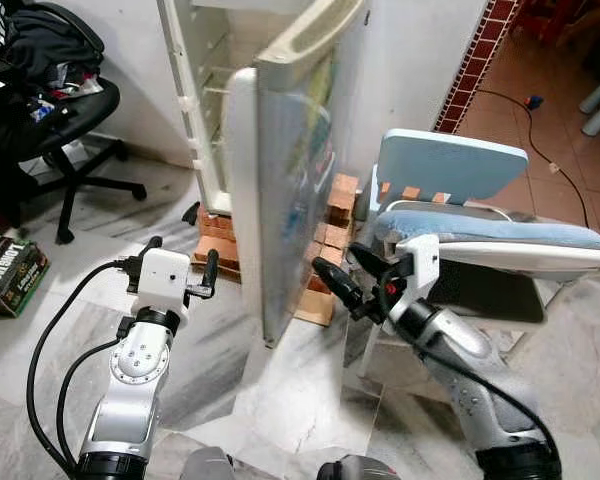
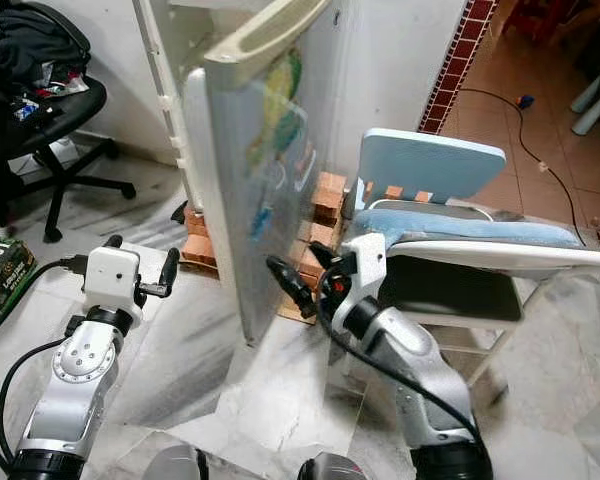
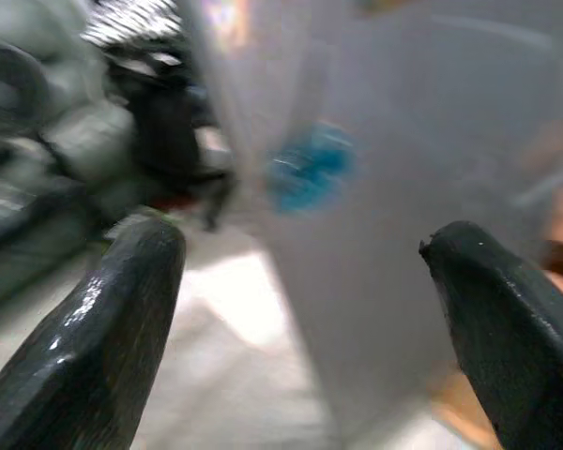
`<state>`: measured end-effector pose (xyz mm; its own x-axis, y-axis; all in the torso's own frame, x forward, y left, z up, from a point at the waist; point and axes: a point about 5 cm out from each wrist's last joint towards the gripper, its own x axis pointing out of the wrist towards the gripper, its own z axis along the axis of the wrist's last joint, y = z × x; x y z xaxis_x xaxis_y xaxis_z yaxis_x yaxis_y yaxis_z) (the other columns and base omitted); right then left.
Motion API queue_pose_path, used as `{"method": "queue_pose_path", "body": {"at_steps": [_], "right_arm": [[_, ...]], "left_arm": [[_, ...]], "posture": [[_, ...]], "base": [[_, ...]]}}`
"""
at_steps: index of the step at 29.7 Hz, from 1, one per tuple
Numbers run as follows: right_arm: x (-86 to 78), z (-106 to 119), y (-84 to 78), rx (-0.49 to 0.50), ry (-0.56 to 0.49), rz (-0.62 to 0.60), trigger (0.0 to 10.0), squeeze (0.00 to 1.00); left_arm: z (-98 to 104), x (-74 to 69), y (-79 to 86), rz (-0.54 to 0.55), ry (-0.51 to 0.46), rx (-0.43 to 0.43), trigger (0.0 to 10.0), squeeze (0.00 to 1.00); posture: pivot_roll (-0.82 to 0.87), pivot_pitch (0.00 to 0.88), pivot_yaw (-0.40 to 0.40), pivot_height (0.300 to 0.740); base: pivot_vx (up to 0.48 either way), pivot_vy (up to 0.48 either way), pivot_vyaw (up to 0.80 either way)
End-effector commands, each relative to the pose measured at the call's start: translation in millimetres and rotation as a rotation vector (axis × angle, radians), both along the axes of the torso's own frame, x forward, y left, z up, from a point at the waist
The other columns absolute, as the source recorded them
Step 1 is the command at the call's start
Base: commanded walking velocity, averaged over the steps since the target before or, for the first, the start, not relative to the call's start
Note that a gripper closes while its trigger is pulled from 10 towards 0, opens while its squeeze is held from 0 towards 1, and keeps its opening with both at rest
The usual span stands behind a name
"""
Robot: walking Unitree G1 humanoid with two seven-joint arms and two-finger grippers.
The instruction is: Restocking fridge
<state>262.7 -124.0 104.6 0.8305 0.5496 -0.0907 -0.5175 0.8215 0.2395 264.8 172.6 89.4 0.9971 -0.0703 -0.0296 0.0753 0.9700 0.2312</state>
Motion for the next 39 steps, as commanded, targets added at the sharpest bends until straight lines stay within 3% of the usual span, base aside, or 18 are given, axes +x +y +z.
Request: {"method": "queue_pose_path", "body": {"at_steps": [1, 2, 8, 15, 19, 23, 26, 39], "right_arm": [[2.0, -2, -4.6, -0.060, -0.042, -0.103, 10.0, 0.00], [2.6, -1, -9.5, -0.052, -0.054, -0.188, 10.0, 0.00], [2.0, -3, -27.0, -0.090, -0.087, -0.402, 10.0, 0.00], [8.4, 3, -38.6, -0.138, -0.136, -0.524, 10.0, 0.00], [12.6, 4, -43.7, -0.245, -0.171, -0.599, 10.0, 0.00], [14.0, 3, -42.3, -0.224, -0.179, -0.591, 10.0, 0.00], [14.1, 6, -44.2, -0.226, -0.224, -0.665, 10.0, 0.00], [12.1, 7, -46.9, -0.167, -0.206, -0.662, 10.0, 0.00]], "left_arm": [[-1, -1.0, 1.9, 0.014, 0.011, -0.017, 10.0, 0.00], [-4, -1.8, 5.2, 0.036, 0.025, -0.034, 10.0, 0.00], [-5, -0.9, 5.6, 0.028, 0.031, -0.033, 10.0, 0.00], [-3, 2.3, 5.9, 0.023, 0.032, -0.029, 10.0, 0.00], [-3, 3.3, 5.1, 0.007, 0.037, -0.031, 10.0, 0.00], [-3, 3.8, 4.9, -0.001, 0.034, -0.025, 10.0, 0.00], [-2, 3.5, 4.7, -0.007, 0.029, -0.024, 10.0, 0.00], [0, 5.8, 6.4, -0.023, 0.012, -0.035, 10.0, 0.00]], "posture": [[0.00, 0.044, -0.047, 0.740], [0.00, 0.042, -0.046, 0.740], [-0.01, 0.033, -0.042, 0.740], [-0.02, 0.038, -0.035, 0.740], [-0.03, 0.038, -0.032, 0.740], [-0.02, 0.040, -0.030, 0.740], [-0.02, 0.039, -0.031, 0.740], [-0.02, 0.041, -0.029, 0.740]], "base": [[0.000, 0.000, 0.00], [0.000, 0.000, 0.00], [0.000, 0.000, 0.00], [0.000, 0.124, 0.00], [0.000, 0.480, 0.00], [0.000, 0.480, 0.00], [0.000, 0.480, 0.00], [0.000, 0.480, 0.00]]}}
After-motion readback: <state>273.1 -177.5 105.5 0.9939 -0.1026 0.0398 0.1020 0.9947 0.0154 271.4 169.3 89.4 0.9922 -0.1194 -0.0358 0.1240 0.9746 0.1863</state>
